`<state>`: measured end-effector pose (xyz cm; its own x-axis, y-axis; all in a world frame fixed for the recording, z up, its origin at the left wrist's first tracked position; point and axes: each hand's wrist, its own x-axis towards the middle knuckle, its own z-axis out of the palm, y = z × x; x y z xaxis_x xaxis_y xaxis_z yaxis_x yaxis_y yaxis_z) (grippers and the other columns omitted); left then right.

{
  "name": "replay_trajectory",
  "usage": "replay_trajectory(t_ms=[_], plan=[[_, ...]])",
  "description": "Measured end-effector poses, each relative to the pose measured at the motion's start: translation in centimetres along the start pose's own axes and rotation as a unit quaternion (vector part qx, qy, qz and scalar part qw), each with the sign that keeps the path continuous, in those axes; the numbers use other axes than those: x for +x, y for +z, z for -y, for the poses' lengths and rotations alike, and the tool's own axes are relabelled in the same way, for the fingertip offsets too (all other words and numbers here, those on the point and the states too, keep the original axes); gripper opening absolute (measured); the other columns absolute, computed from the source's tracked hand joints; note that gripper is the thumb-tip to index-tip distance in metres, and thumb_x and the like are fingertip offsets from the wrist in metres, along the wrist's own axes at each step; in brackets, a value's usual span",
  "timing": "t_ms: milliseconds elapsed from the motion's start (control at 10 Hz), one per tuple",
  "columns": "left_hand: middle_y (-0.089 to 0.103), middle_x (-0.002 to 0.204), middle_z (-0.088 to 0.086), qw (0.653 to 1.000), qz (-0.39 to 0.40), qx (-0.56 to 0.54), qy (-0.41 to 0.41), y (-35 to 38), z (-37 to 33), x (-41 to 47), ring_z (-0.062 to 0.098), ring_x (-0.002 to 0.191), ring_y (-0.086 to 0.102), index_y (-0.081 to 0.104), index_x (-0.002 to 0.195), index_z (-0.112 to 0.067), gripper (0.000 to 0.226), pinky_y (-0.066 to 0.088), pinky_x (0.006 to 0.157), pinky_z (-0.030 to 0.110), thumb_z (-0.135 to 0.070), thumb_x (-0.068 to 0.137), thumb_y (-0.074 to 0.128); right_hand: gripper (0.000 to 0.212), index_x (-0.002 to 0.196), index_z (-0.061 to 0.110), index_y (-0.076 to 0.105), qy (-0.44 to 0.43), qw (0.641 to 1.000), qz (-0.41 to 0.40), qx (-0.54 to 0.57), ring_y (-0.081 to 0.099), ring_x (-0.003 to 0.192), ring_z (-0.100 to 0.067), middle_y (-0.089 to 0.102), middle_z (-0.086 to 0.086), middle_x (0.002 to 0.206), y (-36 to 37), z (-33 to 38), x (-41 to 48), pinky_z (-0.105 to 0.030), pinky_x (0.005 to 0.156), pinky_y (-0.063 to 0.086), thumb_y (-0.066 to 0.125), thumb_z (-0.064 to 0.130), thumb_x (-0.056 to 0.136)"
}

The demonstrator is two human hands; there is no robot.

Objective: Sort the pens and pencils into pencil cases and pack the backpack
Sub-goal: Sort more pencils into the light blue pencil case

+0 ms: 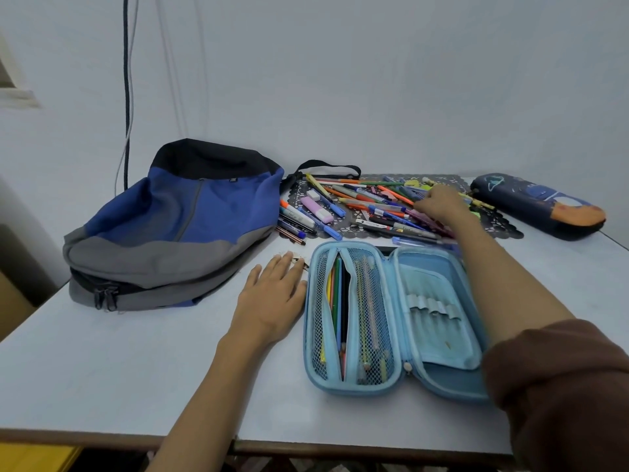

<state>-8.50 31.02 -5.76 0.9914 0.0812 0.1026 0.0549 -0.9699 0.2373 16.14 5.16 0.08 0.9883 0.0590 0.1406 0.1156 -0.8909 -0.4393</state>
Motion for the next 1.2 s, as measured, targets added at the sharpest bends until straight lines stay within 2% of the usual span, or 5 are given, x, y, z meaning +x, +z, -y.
replay_trajectory(t_ms=[200, 500, 800, 1000, 1200], plan=[[0.007, 0.163, -0.007, 1.0, 0.002, 0.003, -0.001, 0.0, 0.0, 0.0, 0.009, 0.149, 0.003, 0.014, 0.155, -0.029, 0.052, 0.002, 0.122, 0.037, -0.041, 0.105, 0.018, 0.035, 0.112, -0.002, 0.055, 0.042, 0.995, -0.085, 0.032, 0.054, 0.106, -0.037, 0.057, -0.022, 0.116, -0.8, -1.2, 0.2, -0.037, 0.078, 0.038, 0.042, 0.027, 0.095], [0.007, 0.163, -0.007, 1.0, 0.003, 0.003, -0.002, -0.1, -0.1, 0.0, 0.009, 0.149, 0.002, 0.014, 0.155, -0.029, 0.052, 0.002, 0.122, 0.037, -0.04, 0.105, 0.017, 0.035, 0.101, -0.004, 0.058, 0.014, 0.997, -0.069, 0.028, 0.052, 0.088, -0.035, 0.06, -0.029, 0.109, -0.3, -1.9, 0.7, -0.036, 0.071, 0.037, 0.036, 0.024, 0.101], [0.009, 0.163, -0.007, 1.0, -0.005, -0.001, -0.001, -0.1, -0.2, -0.1, 0.009, 0.149, 0.003, 0.016, 0.155, -0.028, 0.051, 0.002, 0.122, 0.036, -0.038, 0.105, 0.018, 0.029, 0.117, 0.016, 0.065, -0.011, 0.999, -0.021, -0.021, 0.059, 0.098, -0.036, 0.065, -0.019, 0.109, 1.0, -2.0, 0.1, -0.038, 0.078, 0.046, 0.048, 0.016, 0.094], [0.008, 0.163, -0.008, 1.0, -0.005, -0.002, -0.002, 0.0, -0.2, -0.1, 0.009, 0.149, 0.003, 0.016, 0.154, -0.029, 0.051, 0.002, 0.122, 0.036, -0.038, 0.105, 0.018, 0.024, 0.1, 0.018, 0.074, -0.003, 0.998, -0.057, 0.027, 0.061, 0.097, -0.036, 0.069, -0.016, 0.103, 0.6, -1.6, 0.1, -0.041, 0.082, 0.049, 0.052, 0.018, 0.091], [0.008, 0.163, -0.008, 1.0, -0.004, 0.001, -0.002, 0.0, -0.2, -0.1, 0.009, 0.149, 0.003, 0.015, 0.155, -0.029, 0.051, 0.001, 0.122, 0.036, -0.038, 0.105, 0.018, 0.026, 0.117, 0.016, 0.066, 0.005, 0.999, -0.036, -0.038, 0.06, 0.1, -0.037, 0.065, -0.02, 0.11, 1.2, -1.4, 0.0, -0.035, 0.074, 0.043, 0.05, 0.024, 0.098]])
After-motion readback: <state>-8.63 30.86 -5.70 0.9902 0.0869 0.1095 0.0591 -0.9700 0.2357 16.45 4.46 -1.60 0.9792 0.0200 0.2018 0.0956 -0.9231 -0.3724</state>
